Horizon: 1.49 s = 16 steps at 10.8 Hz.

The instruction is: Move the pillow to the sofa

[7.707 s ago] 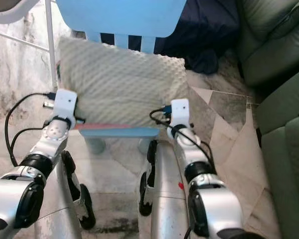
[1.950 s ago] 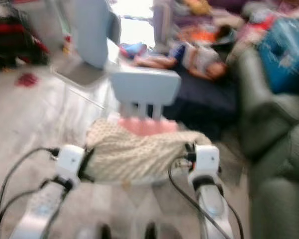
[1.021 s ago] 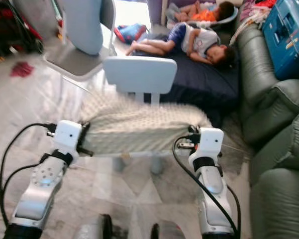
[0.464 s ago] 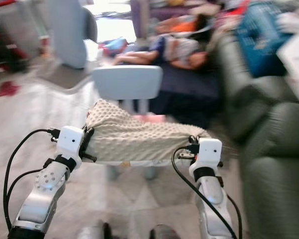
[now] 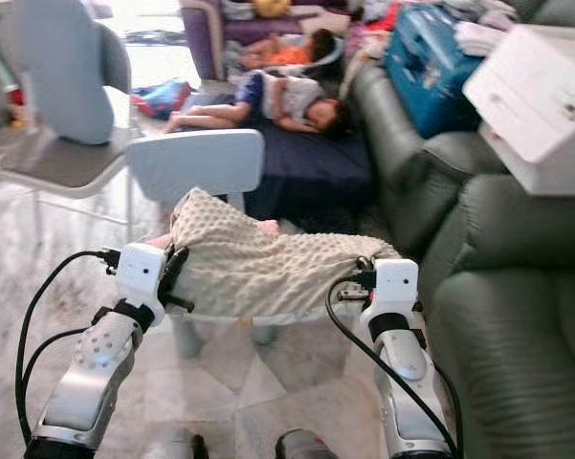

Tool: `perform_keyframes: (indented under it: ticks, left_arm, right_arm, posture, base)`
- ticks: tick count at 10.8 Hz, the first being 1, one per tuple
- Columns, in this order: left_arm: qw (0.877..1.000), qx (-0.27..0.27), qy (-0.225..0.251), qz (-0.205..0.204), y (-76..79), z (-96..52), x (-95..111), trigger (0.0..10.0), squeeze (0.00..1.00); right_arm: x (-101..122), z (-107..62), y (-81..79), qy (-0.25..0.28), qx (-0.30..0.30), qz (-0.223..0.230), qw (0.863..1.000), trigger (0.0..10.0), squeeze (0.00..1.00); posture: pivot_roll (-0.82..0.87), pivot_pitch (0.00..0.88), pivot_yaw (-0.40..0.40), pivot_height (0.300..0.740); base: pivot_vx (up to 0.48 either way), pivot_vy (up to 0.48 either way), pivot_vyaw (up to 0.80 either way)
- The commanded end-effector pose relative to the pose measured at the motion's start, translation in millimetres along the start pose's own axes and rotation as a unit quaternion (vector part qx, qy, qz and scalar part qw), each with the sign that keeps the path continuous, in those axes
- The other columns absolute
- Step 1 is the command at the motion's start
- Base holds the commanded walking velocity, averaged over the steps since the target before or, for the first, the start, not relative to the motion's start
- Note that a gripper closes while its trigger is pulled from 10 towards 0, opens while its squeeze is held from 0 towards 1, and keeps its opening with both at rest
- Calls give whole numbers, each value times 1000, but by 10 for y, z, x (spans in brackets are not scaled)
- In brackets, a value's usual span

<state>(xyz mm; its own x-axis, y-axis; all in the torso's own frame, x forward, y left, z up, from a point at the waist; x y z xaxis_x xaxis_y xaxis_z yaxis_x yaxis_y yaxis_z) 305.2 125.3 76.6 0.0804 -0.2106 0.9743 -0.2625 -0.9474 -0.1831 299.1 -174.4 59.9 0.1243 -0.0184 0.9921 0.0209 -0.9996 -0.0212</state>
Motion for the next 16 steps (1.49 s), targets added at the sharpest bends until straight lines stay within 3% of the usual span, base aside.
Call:
perform_keyframes:
  ticks: [1,4,7,16]
  left_arm:
    - [1000,-6,12,-4,35,-10,70,10000,0]
    - [1000,-9,8,-13,65,-14,71,10000,0]
    - [1000,-9,4,-16,47,-9,63,10000,0]
    - [1000,-14,-2,-16,46,-10,65,10000,0]
  right_arm:
    - [47,23,-6,7,2,-3,1000,10000,0]
    - [56,27,12,5,6,-8,1000,10000,0]
    - [72,44,-21,5,16,-13,1000,10000,0]
    - [68,131,-51,0,21,-17,1000,10000,0]
  posture:
    - [5,20,-45,740]
    - [-1,36,-53,740]
    - [-2,43,-59,740]
    - [8,53,-54,740]
  base:
    - [0,0,-800]
    - [-345,0,-800]
    - [-347,0,0]
    - [-347,0,-774]
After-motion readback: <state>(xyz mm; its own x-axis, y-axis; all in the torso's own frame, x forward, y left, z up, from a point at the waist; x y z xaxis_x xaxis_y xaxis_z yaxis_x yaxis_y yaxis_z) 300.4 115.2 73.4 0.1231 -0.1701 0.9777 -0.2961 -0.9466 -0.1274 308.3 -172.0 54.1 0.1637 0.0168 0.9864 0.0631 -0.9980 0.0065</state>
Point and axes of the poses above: a point about 5 cm out from each wrist's last joint towards the gripper, its own z axis pointing out of the wrist towards the gripper, its own x axis along the axis of the wrist's last joint, y = z × x, the point moved 5 cm from there along z, pointing out of the wrist towards the gripper, and after that the axes turned 2 degrees about z, right-handed, at the moved point
